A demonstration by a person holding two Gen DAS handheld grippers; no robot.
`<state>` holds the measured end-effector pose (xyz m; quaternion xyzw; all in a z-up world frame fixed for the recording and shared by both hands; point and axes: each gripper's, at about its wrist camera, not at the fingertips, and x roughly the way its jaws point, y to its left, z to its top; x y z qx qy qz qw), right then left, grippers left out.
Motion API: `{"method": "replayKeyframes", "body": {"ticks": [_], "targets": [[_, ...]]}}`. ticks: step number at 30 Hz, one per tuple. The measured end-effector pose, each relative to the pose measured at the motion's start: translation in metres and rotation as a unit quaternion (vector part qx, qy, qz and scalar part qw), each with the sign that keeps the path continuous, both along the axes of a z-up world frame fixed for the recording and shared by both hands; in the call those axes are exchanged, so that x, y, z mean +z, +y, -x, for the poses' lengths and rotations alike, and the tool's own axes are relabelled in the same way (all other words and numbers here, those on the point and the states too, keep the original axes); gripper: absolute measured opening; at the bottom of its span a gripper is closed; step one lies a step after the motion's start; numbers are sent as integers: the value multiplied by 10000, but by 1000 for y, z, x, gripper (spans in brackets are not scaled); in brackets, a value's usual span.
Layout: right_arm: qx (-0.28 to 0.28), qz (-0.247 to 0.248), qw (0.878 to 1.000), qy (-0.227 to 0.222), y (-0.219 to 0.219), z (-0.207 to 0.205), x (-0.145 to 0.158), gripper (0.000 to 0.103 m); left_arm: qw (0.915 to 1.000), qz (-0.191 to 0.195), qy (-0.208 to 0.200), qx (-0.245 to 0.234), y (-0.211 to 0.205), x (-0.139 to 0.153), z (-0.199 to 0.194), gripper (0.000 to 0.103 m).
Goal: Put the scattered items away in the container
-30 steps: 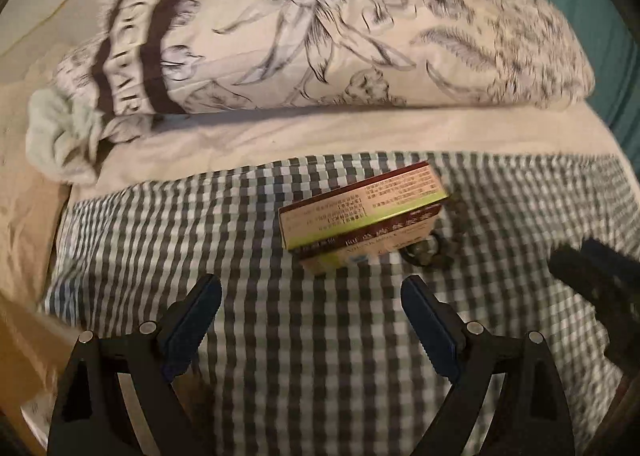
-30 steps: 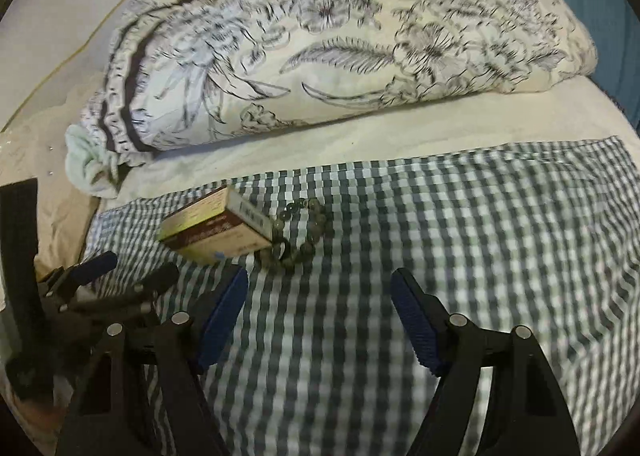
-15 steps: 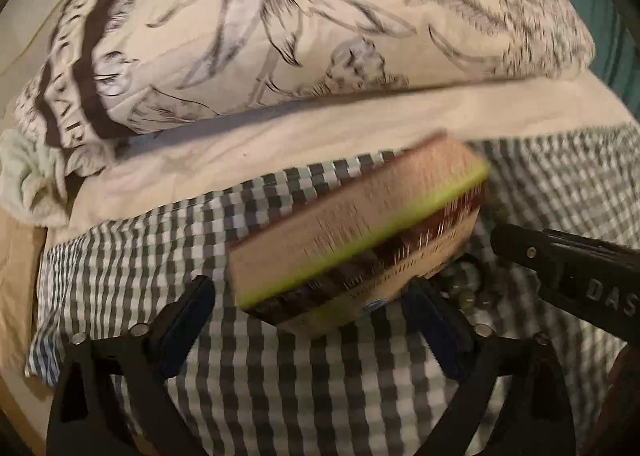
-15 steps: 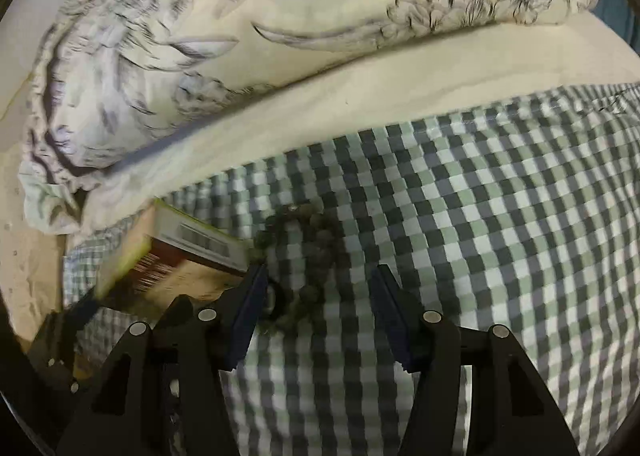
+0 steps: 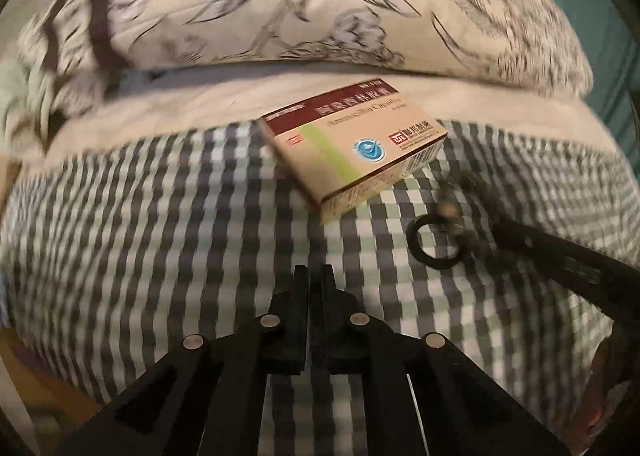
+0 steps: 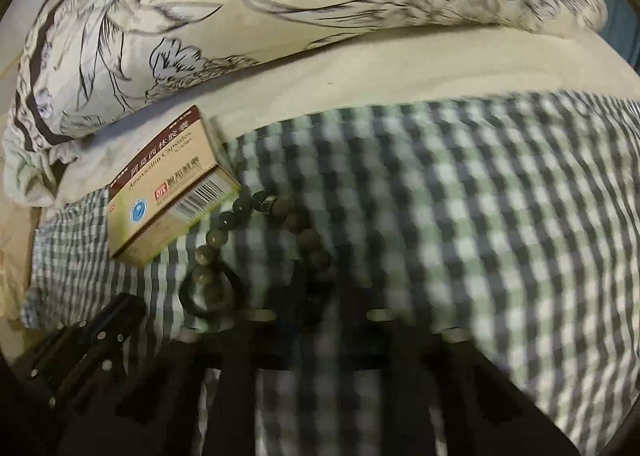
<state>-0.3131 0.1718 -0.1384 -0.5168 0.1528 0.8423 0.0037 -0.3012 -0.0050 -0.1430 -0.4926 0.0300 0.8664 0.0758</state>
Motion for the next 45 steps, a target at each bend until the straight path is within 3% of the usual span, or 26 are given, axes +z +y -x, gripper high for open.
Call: {"method": "replayKeyframes", "body": {"ticks": [3,4,6,7,8,11,13,18,22,26,28,30,31,33,34,35,40,45], "targets": [[-101,352,9992,149,20,-24,6,11,9999,5,88,56,-4,7,-5,9],[-120,374,9989,262,27,-36,9,11,9999,6,113,61,-4,9,-5,16],[-159,249,9987,412,35,-55,12,11,9998,-31,187,91,-2,15,-2,43],[-231,101,9987,451,40,-62,9,11,9996,-67,231,118,-1,18,1,63],[-248,40,9985,484,43,-66,6,12,9995,-120,264,115,-2,20,6,71],[-25,-578,9942,908,27,-70,-6,12,9992,-223,327,26,6,22,19,73],[67,-969,9898,1044,18,-68,-7,12,9993,-72,362,24,10,20,25,73],[-78,-235,9919,1245,40,-65,-10,13,9958,691,527,-294,22,13,40,73],[-146,104,9903,1378,44,-67,-14,13,9846,1492,527,-746,36,-5,52,76],[-212,367,9885,1449,44,-62,-19,11,9736,1933,653,-1021,48,-12,66,90],[-229,426,9879,1473,42,-61,-21,11,9665,2183,719,-1141,55,-14,72,91],[-239,462,9874,1494,45,-63,-21,11,9638,2242,711,-1254,59,-16,74,80],[-243,477,9872,1501,45,-63,-20,11,9666,2129,614,-1291,58,-16,74,54],[-251,517,9867,1521,47,-64,-20,11,9736,1901,508,-1152,58,-15,78,32],[-254,532,9865,1527,48,-64,-19,11,9748,1901,512,-1047,57,-15,80,4],[-256,541,9864,1534,48,-64,-19,11,9745,1968,504,-950,56,-16,83,0],[-262,568,9861,1542,49,-64,-19,11,9777,1932,550,-610,41,-14,91,0],[-264,585,9860,1542,50,-64,-19,11,9696,2102,837,-928,45,-18,82,5]]}}
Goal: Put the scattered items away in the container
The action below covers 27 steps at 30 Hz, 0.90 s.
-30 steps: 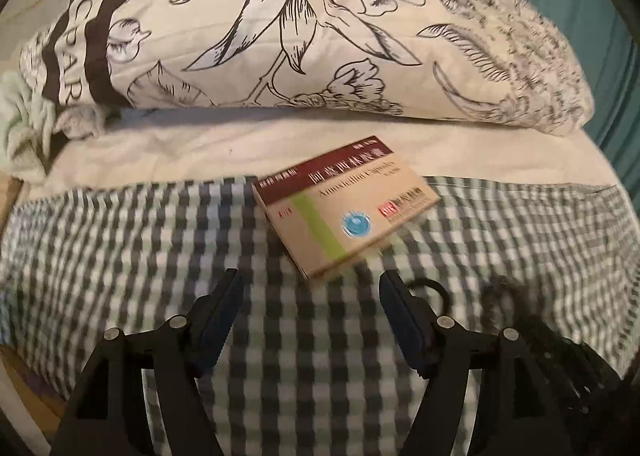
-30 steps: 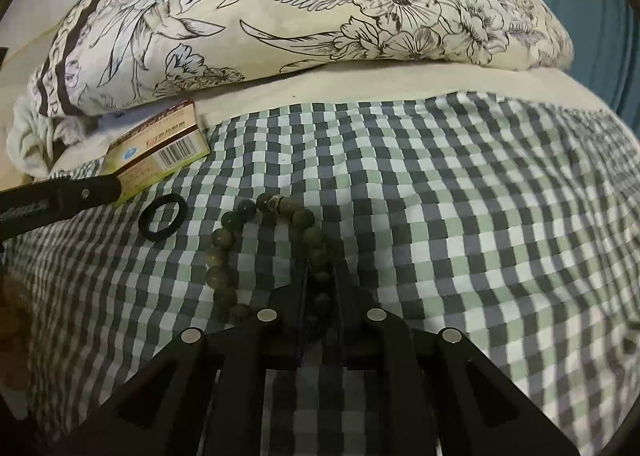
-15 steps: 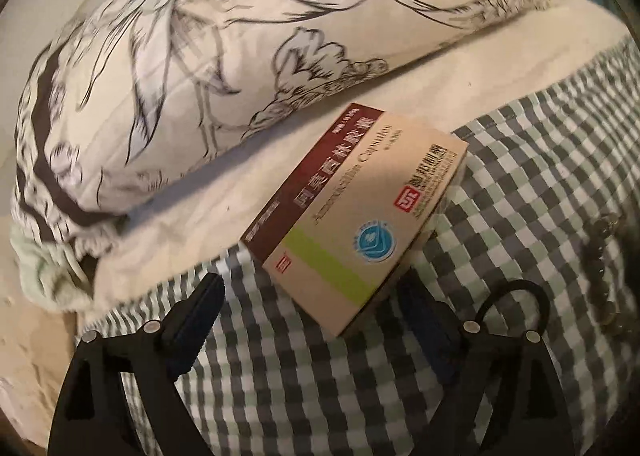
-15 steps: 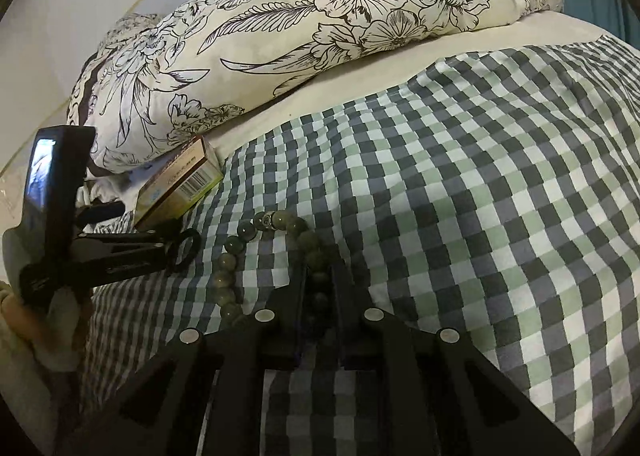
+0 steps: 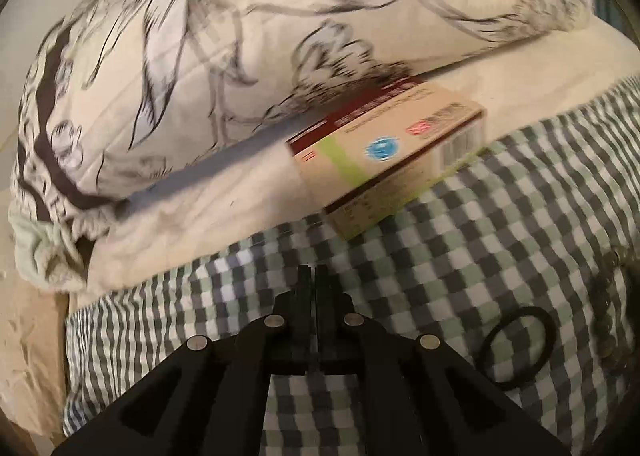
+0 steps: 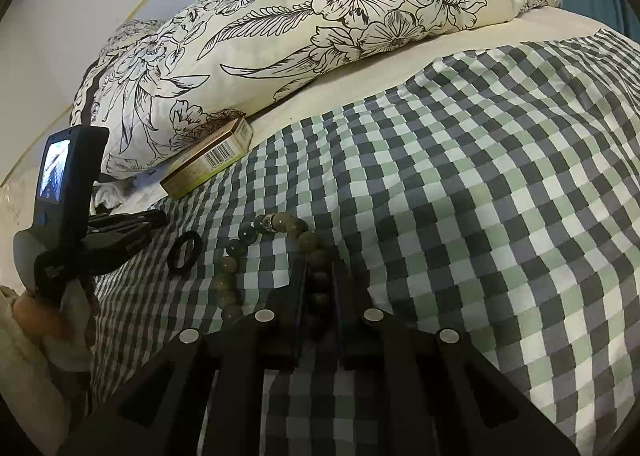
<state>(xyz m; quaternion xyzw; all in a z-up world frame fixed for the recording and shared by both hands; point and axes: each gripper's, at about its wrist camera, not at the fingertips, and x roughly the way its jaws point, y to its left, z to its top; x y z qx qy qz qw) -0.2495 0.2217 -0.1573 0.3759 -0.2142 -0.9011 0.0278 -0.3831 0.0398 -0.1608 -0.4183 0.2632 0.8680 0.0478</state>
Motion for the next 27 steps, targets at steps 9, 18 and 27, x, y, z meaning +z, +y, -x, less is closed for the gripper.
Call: {"method": "replayKeyframes", "body": {"ticks": [9,18,27], "targets": [[-24,174,9998,33,4,-1,-2,11,9921,1073,582,-291,28,-21,13,26],[-40,255,9996,82,6,-1,-4,11,9862,1244,977,-488,27,-12,30,73],[-43,319,9994,94,7,0,-5,10,9768,1259,1180,-1266,37,-9,12,73]]}}
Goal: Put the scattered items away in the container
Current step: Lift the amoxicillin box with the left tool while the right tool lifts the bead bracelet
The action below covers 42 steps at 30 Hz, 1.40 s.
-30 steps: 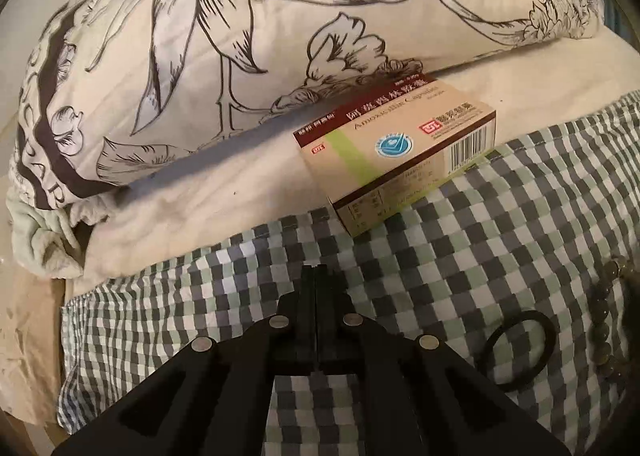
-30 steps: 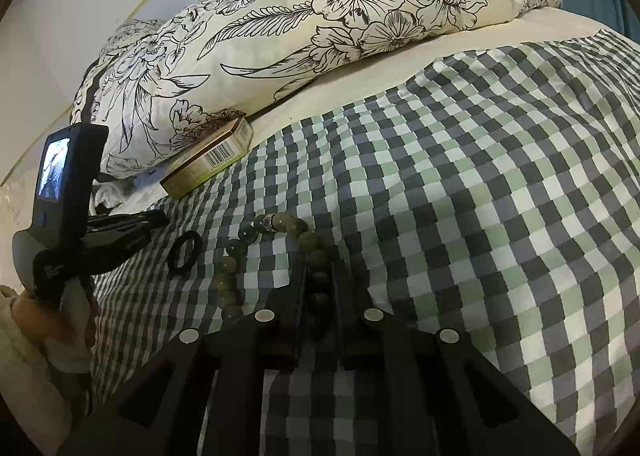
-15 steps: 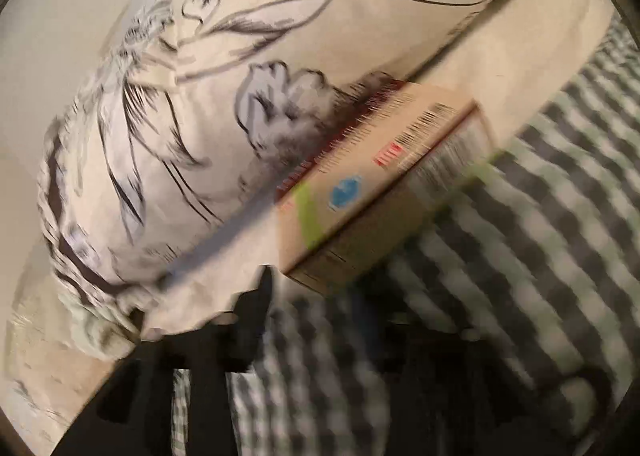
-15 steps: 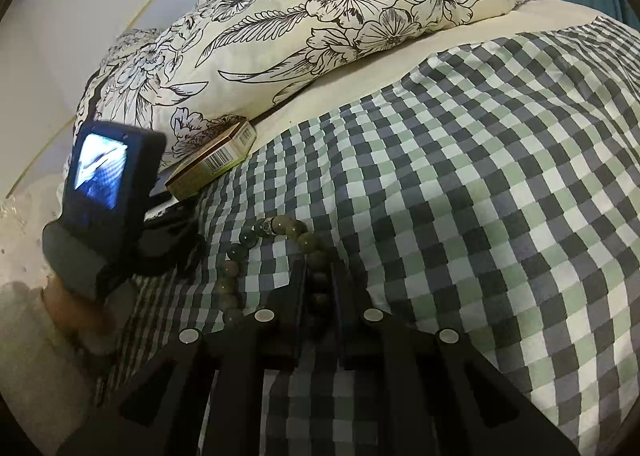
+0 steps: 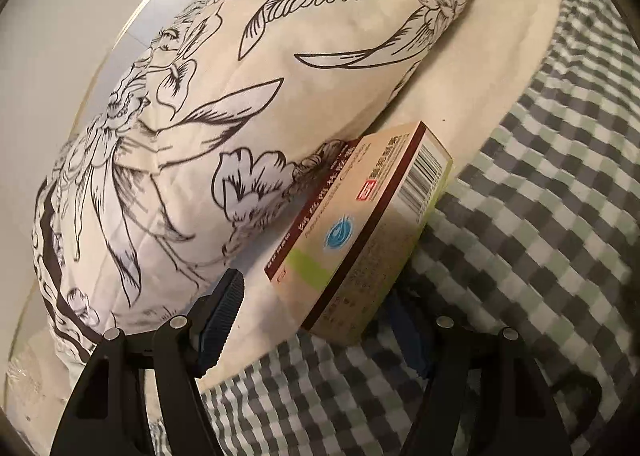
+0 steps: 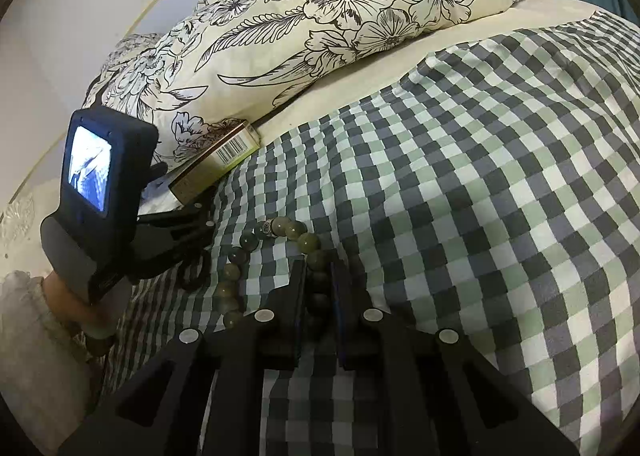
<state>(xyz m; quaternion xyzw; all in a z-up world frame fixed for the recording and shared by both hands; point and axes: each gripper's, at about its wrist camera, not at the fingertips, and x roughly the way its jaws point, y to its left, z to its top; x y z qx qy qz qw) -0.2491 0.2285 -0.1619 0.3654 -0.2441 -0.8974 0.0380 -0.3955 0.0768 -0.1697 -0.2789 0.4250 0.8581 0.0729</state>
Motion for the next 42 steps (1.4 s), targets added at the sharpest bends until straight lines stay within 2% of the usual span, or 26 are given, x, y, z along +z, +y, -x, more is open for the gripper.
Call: {"method": "replayKeyframes", "body": {"ticks": [7,8,9,13,18,20,23,27,29,34,37,39,42], "targets": [[2,144,9999,47,4,-1,-2,10,9979,-311,96,561,3,-3,33,71],[-3,178,9998,59,5,-1,-2,10,9975,-346,78,605,3,-3,36,58],[-9,203,9998,73,5,-1,-2,10,9975,-336,37,628,4,-3,37,58],[-9,214,9997,94,6,-1,-2,10,9977,-282,111,613,12,-3,27,54],[-10,231,9997,124,6,-2,-3,10,9974,-521,74,497,4,7,6,50],[-12,219,9997,133,6,-2,-3,10,9967,-649,105,480,-1,15,-8,47],[-14,226,9996,140,7,-2,-3,10,9922,-1083,-16,621,-11,40,-34,46],[-15,223,9997,126,7,-2,-2,10,9802,-1724,-146,966,-32,82,-81,46],[-20,216,9997,101,6,-2,0,10,9713,-2038,-283,1192,-46,99,-111,46],[-119,96,9999,19,4,-6,10,10,9326,-2995,-858,1822,-65,135,-193,46],[-172,-161,9996,-128,0,-28,34,11,9158,-3374,-984,1946,-77,151,-242,46],[-96,-183,9998,-70,0,-62,61,11,9096,-3450,-1049,2065,-81,153,-266,46],[97,-211,9997,44,1,-114,98,11,9074,-3416,-1179,2146,-76,156,-296,46]]}}
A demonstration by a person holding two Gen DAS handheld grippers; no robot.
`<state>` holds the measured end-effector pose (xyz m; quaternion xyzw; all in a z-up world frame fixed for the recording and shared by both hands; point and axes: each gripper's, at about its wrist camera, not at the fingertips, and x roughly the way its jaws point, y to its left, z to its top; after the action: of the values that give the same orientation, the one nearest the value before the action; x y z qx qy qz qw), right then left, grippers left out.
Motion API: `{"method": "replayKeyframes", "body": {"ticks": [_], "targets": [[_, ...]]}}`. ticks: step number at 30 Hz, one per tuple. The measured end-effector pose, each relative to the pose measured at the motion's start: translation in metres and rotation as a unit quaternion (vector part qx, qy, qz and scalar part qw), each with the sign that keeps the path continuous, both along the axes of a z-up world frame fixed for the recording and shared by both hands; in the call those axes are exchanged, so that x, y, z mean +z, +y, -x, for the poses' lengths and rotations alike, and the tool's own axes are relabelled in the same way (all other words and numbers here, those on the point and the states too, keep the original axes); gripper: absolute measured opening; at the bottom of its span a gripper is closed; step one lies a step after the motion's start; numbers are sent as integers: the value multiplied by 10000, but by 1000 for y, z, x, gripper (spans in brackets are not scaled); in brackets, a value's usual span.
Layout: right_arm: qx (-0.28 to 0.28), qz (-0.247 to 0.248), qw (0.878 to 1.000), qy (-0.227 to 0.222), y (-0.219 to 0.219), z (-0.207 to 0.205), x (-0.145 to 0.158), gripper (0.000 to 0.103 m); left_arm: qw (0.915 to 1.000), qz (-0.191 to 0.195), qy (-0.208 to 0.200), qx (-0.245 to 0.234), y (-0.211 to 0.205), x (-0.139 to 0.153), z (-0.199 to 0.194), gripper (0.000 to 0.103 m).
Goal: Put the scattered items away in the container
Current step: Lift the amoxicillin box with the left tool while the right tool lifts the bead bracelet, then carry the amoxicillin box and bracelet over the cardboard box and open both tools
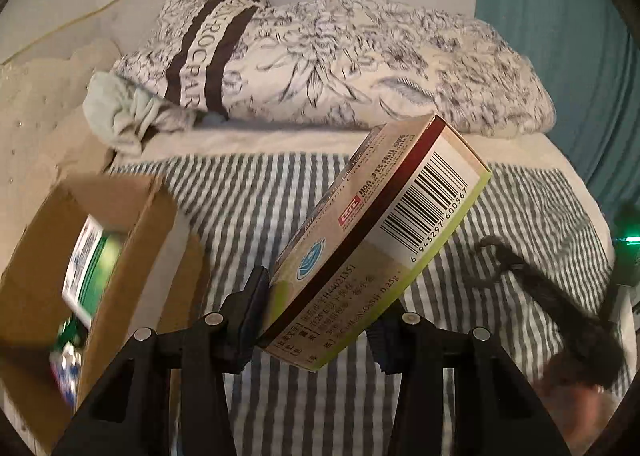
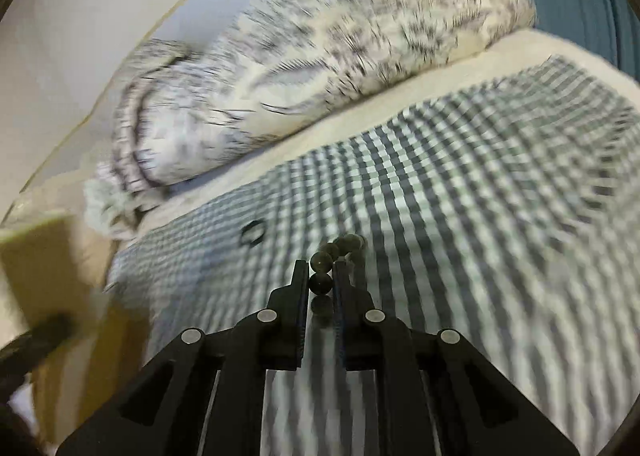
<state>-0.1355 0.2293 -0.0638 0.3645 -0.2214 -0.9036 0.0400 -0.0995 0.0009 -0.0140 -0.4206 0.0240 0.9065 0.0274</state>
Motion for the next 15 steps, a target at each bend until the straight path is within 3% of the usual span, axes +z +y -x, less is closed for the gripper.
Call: {"method": "replayKeyframes", "body": {"ticks": [2,6,11,15], "targets": [[259,-139,9996,19,-4,-31,21,11,10000,-55,-7,44,4,1,-18,46],[625,-454,9970,-13,-8,-88,48,11,9979,-604,-188,120,3,4,-42,46],[837,-328,9957,-201,-11,-125,64,11,9976,-633,-176,233,1,14,-70,46],[911,-404,9950,-81,-26,-141,81,11,9969,-688,-159,336,-15,25,-88,46]]}}
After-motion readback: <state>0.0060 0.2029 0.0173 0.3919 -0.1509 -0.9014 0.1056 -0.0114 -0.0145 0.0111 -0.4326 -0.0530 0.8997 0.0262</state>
